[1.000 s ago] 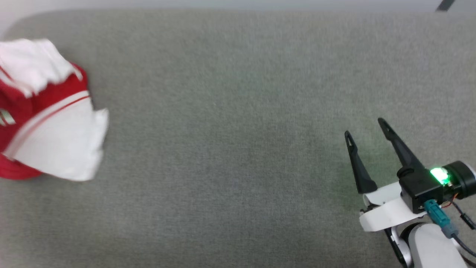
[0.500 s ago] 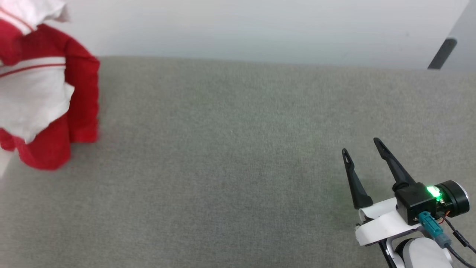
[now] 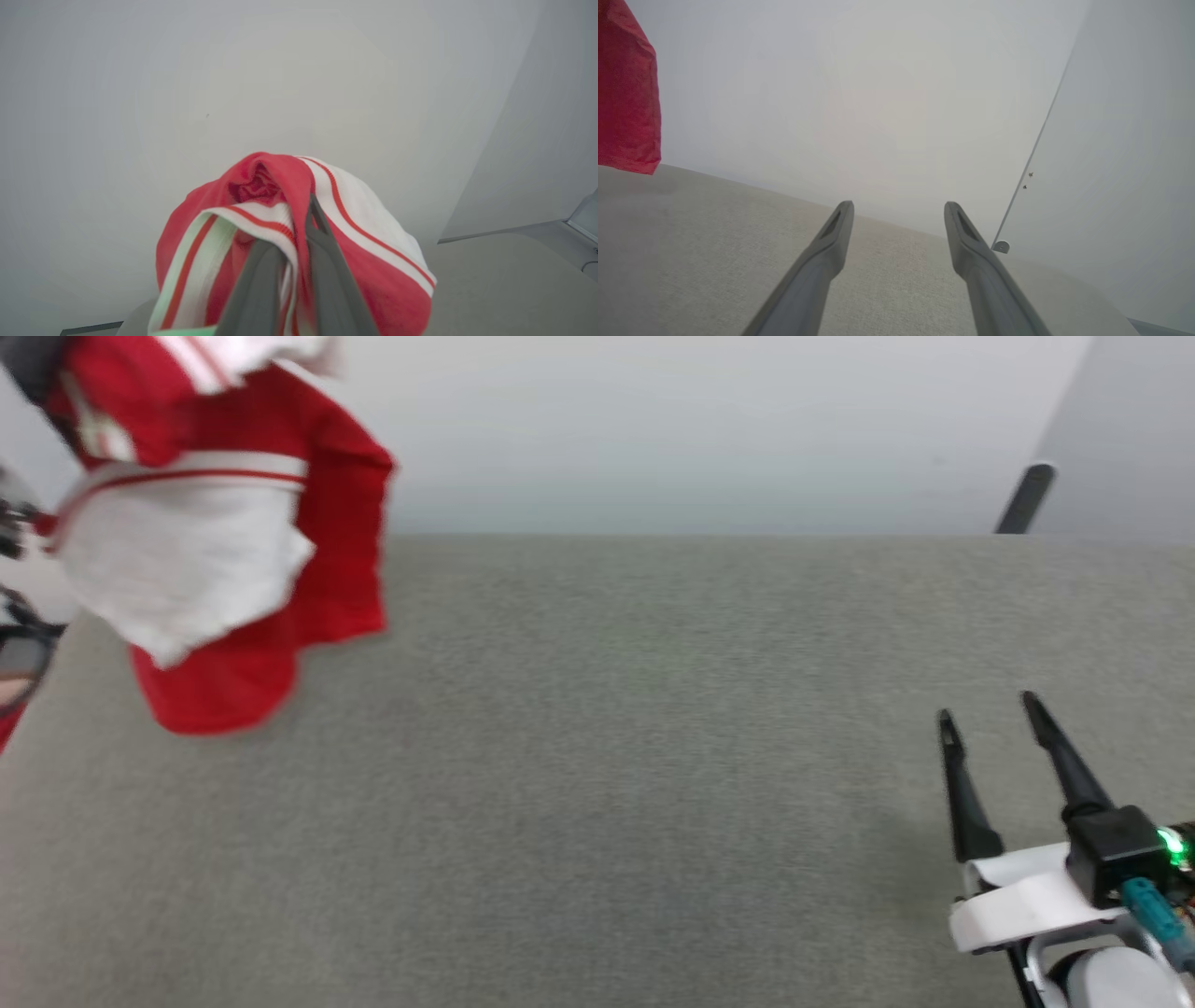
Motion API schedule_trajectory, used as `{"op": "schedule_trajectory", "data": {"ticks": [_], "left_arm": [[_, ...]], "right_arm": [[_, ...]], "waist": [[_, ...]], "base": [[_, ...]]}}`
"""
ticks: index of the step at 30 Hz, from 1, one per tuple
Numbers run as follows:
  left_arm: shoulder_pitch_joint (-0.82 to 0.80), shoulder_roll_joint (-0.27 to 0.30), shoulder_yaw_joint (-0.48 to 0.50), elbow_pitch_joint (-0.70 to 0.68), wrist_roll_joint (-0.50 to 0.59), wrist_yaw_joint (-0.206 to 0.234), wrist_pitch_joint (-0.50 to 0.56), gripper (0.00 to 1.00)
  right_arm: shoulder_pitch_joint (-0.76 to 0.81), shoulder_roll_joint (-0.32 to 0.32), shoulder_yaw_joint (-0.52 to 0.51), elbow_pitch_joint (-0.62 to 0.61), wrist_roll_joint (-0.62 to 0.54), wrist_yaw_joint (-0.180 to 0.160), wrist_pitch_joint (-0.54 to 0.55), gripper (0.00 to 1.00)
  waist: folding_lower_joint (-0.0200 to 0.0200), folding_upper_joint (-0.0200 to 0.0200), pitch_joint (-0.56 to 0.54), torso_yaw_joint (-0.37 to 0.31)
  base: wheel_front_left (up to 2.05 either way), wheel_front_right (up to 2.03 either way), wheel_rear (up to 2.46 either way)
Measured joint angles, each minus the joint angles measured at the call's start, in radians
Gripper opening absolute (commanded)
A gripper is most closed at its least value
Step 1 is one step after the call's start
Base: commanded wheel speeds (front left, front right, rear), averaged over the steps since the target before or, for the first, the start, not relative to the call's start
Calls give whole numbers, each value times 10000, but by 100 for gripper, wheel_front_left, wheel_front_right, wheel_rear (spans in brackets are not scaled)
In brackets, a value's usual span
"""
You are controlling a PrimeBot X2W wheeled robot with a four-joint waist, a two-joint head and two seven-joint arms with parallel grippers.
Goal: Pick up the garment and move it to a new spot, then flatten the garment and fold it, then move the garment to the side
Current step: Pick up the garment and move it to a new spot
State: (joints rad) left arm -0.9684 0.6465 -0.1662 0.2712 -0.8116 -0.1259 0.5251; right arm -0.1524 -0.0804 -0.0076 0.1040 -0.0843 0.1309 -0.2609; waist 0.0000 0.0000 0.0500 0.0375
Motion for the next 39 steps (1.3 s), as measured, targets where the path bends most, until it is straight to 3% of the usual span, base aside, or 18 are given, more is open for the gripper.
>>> {"op": "schedule_trajectory", "data": {"ticks": [12,19,26,39], "left_arm": [[1385,-779,-608,-3306,-976,832,1452,0],[2568,-1413,-1498,-4171,-999,1127,1607,0],[3415,-1789,-2391,-3281,-669,976,1429,0],[3786,-2084,-3499,-134,-334,454,1528,0]], "right_arm": [[256,121,-1154,-299,-142,0,-6,100],[392,232,-1442,-320,-136,0,-8,100],[366,274,-1409,6,-21,0,-31,100],[69,286,-1035,533,355,0,-31,100]], "waist": [[0,0,31,-1371],[0,0,267,-2100],[0,0,625,-2544],[0,0,1072,-3112]], "base": [[0,0,0],[0,0,0],[0,0,0],[0,0,0]]}}
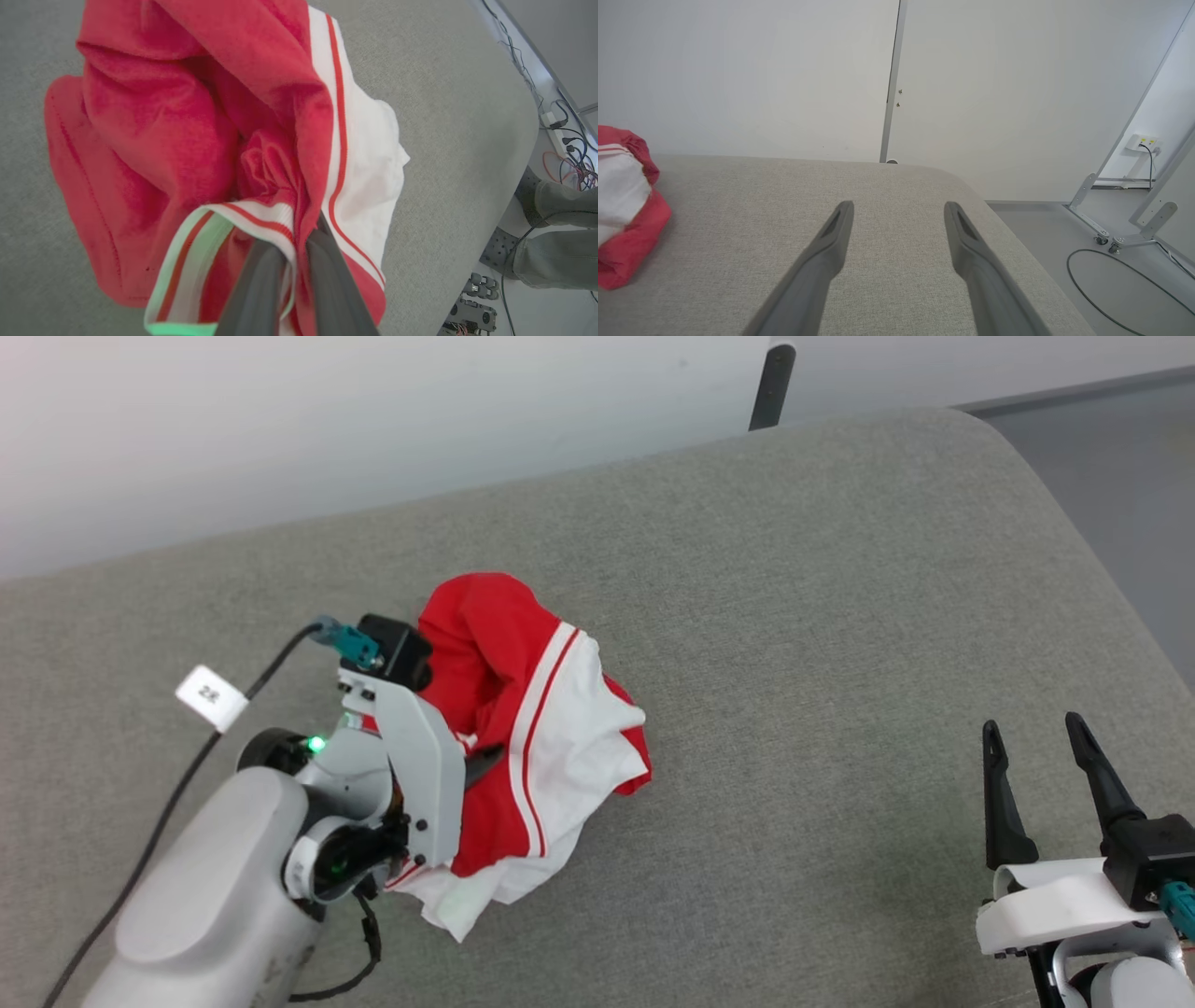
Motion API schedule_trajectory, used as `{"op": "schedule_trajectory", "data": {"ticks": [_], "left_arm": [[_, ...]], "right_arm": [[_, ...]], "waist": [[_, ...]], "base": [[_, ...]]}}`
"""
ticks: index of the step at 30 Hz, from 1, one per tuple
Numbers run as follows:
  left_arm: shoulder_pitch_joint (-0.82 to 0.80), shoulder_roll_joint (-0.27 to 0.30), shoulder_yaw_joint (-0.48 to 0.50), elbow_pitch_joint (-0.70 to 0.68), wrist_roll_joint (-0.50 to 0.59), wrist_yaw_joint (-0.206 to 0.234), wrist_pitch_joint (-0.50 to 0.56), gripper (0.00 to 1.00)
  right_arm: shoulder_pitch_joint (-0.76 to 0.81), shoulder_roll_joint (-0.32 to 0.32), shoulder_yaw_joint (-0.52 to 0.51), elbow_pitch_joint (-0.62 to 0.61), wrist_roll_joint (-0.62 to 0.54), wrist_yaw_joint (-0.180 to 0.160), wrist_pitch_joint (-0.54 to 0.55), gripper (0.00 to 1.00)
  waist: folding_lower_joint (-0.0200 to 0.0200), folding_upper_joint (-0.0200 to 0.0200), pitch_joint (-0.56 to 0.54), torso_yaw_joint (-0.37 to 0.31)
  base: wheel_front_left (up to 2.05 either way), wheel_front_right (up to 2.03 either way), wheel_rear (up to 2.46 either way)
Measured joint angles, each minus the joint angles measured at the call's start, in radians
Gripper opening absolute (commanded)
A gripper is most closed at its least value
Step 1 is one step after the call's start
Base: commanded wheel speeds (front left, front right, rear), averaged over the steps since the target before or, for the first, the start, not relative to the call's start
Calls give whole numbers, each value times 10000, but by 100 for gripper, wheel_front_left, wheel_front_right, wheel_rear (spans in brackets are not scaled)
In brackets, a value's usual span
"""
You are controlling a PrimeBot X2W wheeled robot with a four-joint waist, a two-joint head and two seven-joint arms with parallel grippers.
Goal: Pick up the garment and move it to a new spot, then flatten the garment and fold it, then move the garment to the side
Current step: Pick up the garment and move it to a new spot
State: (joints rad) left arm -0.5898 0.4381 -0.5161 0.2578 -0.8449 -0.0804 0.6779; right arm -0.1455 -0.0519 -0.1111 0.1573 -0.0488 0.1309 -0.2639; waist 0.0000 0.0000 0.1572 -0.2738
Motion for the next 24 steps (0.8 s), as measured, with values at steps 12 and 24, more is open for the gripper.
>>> {"op": "schedule_trajectory", "data": {"ticks": [12,24], "left_arm": [[-345,134,-173,-15,-73,-267,-121,100],[1027,920,1043,-1682,290,-88,-2872,100]], "right_arm": [[-59,0,84,88,-165,0,0,100],[57,-226,623,-23,-314,0,0,100]], "waist": [[0,0,-390,229],[0,0,-1291,927]], "base": [[0,0,0],[0,0,0]]}}
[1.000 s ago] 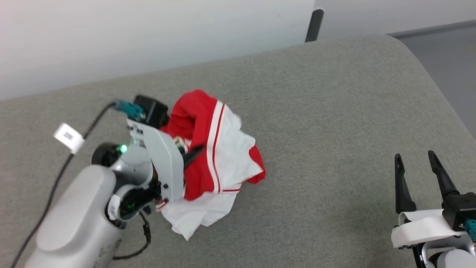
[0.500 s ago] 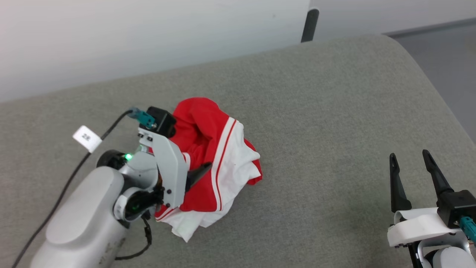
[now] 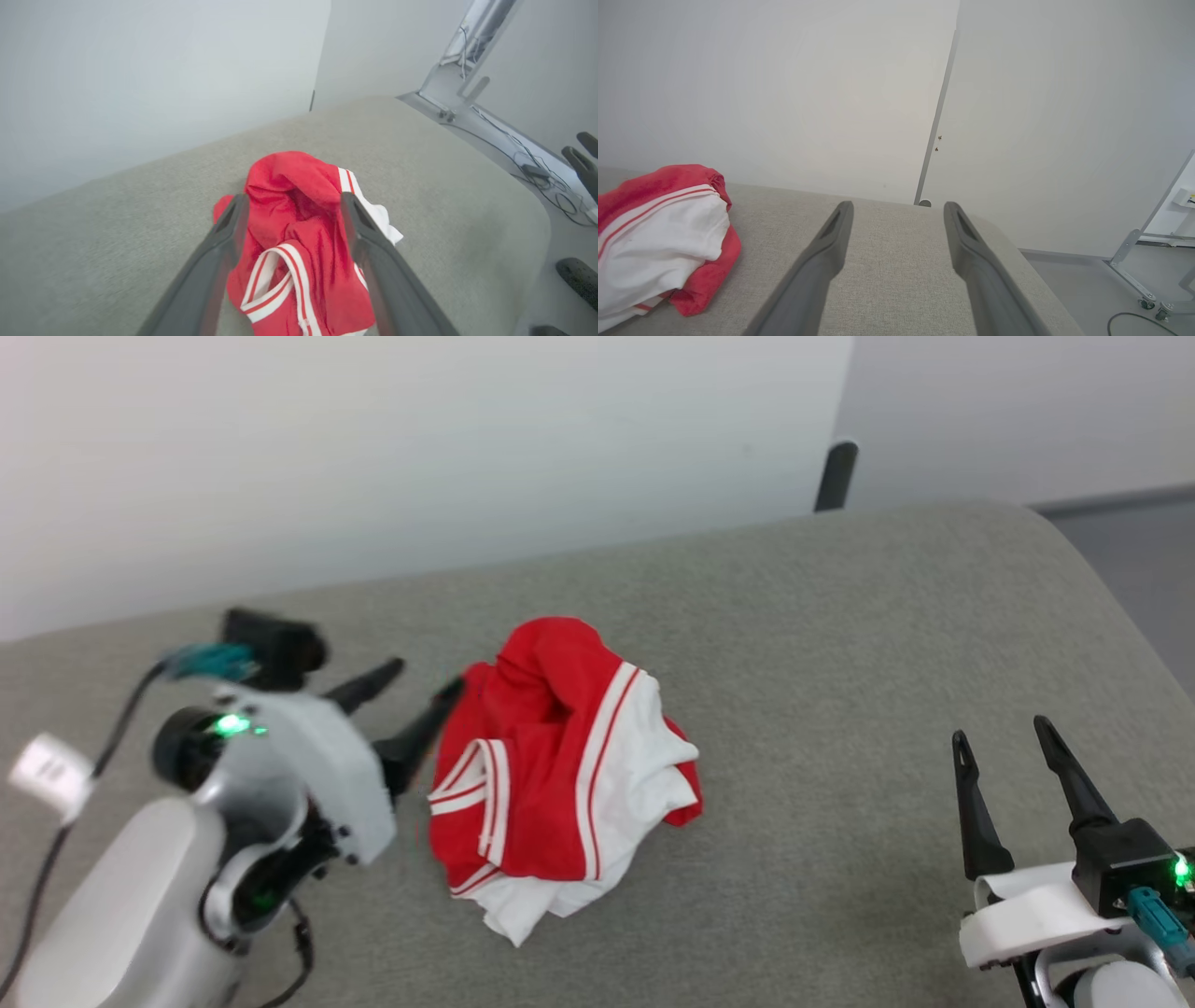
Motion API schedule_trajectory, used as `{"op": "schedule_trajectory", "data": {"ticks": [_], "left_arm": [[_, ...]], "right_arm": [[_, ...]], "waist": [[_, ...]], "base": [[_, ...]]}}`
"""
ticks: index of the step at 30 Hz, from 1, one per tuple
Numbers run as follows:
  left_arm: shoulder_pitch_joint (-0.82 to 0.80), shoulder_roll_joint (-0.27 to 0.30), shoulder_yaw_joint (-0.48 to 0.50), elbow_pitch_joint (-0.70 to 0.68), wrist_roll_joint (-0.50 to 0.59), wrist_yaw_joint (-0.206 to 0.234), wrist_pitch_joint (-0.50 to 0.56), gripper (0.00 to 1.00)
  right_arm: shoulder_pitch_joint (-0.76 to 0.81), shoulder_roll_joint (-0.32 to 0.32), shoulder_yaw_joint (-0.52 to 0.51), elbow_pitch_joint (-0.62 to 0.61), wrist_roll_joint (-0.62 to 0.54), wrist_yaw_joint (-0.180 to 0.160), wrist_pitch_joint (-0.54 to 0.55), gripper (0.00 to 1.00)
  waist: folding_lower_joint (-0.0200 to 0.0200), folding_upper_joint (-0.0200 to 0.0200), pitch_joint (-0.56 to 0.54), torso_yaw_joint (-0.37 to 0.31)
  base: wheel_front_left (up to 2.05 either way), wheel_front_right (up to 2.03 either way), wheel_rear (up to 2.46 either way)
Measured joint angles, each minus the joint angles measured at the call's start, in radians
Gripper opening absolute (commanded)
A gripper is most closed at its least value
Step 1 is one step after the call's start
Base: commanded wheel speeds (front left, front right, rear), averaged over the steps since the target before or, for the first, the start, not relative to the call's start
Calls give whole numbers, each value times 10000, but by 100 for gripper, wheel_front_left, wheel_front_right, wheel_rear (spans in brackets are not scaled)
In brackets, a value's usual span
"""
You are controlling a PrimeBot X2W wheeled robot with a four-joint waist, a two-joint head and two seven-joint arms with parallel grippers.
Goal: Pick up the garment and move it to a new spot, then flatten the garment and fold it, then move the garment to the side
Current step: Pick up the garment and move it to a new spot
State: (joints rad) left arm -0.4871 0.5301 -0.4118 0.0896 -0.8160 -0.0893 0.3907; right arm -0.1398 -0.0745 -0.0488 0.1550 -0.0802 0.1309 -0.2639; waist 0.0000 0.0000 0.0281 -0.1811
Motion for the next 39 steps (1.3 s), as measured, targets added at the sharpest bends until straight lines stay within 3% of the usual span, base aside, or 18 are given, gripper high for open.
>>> {"op": "schedule_trajectory", "data": {"ticks": [13,19,28,39], "left_arm": [[2907,263,1674,-777,531,401,-4362,100],[4244,284,2357,-619,612,725,-5710,100],[5613,-228,3172,-433,709,905,-6462,100],[6288,-1206,4472,-570,1507,397,-6546,100]], "right_arm": [[334,-353,-92,174,186,0,0,100],[482,-462,-142,261,286,0,0,100],[550,-656,-174,343,366,0,0,100],[865,-646,-422,169,376,0,0,100]], "waist": [[0,0,-628,919],[0,0,-859,1205],[0,0,-1097,1492],[-1,0,-1211,1902]], "base": [[0,0,0],[0,0,0],[0,0,0],[0,0,0]]}}
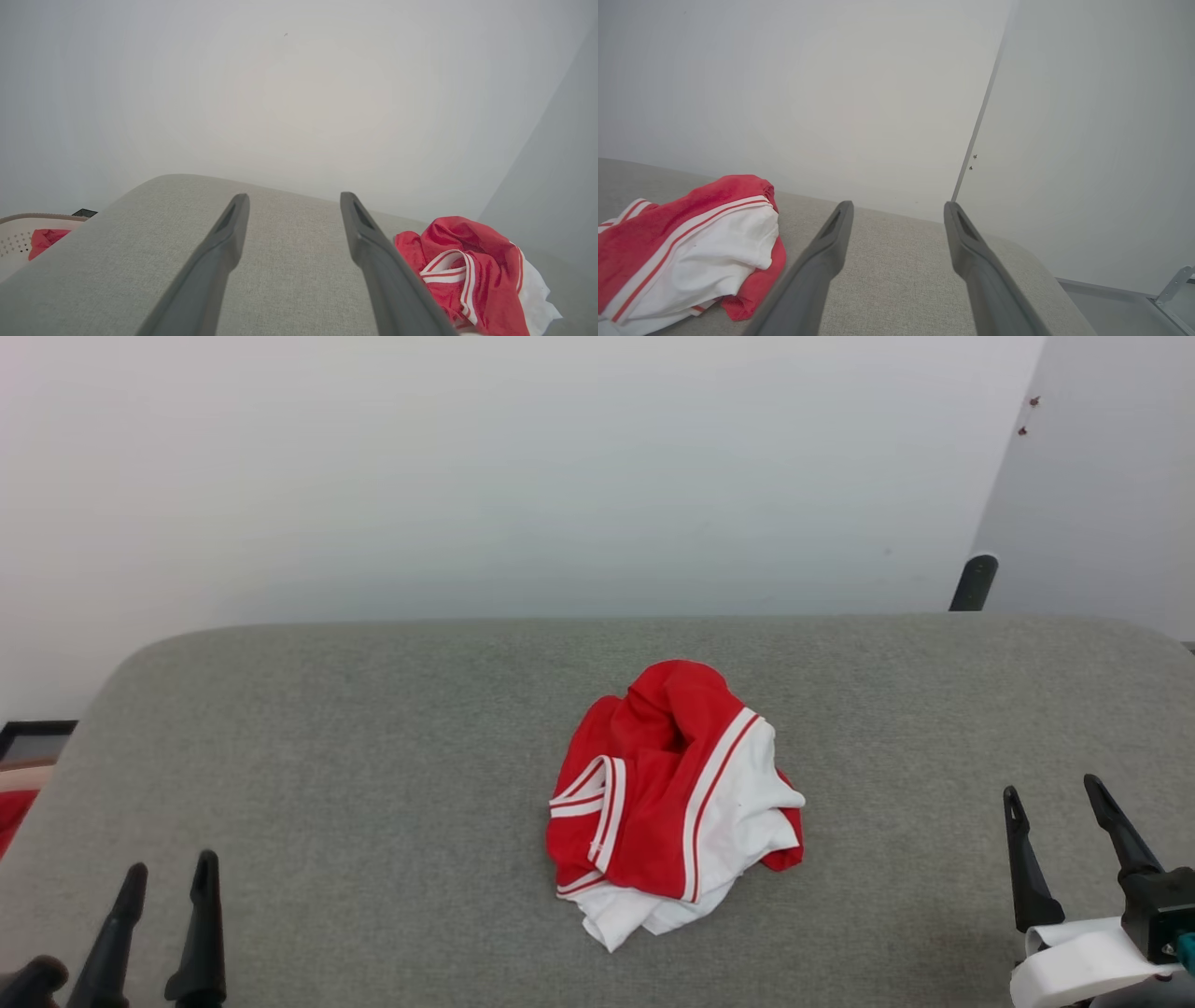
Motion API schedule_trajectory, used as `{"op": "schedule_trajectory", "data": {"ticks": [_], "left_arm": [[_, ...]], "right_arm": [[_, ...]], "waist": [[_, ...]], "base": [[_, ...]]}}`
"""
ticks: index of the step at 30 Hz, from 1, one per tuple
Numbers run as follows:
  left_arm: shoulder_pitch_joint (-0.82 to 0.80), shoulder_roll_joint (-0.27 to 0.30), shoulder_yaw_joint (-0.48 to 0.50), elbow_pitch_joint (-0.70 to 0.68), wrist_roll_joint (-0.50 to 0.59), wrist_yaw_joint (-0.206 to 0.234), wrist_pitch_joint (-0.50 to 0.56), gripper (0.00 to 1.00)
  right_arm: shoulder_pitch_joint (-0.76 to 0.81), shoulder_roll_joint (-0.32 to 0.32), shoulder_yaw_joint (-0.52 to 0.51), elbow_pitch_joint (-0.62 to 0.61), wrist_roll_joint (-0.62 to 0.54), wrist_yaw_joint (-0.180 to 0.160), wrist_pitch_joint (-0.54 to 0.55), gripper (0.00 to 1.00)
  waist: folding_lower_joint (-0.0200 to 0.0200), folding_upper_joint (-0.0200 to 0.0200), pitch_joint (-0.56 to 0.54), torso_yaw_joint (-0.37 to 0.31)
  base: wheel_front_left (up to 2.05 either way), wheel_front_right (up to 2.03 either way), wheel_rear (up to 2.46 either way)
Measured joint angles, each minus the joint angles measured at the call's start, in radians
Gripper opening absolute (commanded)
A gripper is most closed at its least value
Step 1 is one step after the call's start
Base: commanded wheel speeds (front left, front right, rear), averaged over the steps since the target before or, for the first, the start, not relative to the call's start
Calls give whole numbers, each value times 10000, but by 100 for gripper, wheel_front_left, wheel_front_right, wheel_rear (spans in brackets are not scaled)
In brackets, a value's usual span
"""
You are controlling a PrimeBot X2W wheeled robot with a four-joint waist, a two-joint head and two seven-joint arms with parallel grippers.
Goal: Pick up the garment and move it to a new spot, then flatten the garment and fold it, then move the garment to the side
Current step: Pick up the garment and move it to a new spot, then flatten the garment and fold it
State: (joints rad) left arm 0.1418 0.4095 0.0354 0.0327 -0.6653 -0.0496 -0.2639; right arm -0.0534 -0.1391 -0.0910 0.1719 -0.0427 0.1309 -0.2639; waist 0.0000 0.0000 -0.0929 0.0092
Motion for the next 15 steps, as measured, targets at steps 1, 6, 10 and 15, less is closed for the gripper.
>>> {"op": "schedule_trajectory", "data": {"ticks": [1,6,10,15], "left_arm": [[36,-59,59,21,73,-59,0,100],[72,-286,205,173,357,-311,0,100],[61,-382,240,311,495,-449,0,100],[21,-441,303,416,596,-558,-2,100]], "right_arm": [[16,-2,-12,-8,0,0,0,100],[56,38,-52,-59,-12,0,0,100],[64,82,-75,-71,-42,0,0,100],[75,90,-84,-73,-50,0,0,100]], "waist": [[0,0,-6,39],[0,0,-24,217],[0,0,-29,319],[0,0,-43,381]], "base": [[0,0,0],[0,0,0],[0,0,0],[0,0,0]]}}
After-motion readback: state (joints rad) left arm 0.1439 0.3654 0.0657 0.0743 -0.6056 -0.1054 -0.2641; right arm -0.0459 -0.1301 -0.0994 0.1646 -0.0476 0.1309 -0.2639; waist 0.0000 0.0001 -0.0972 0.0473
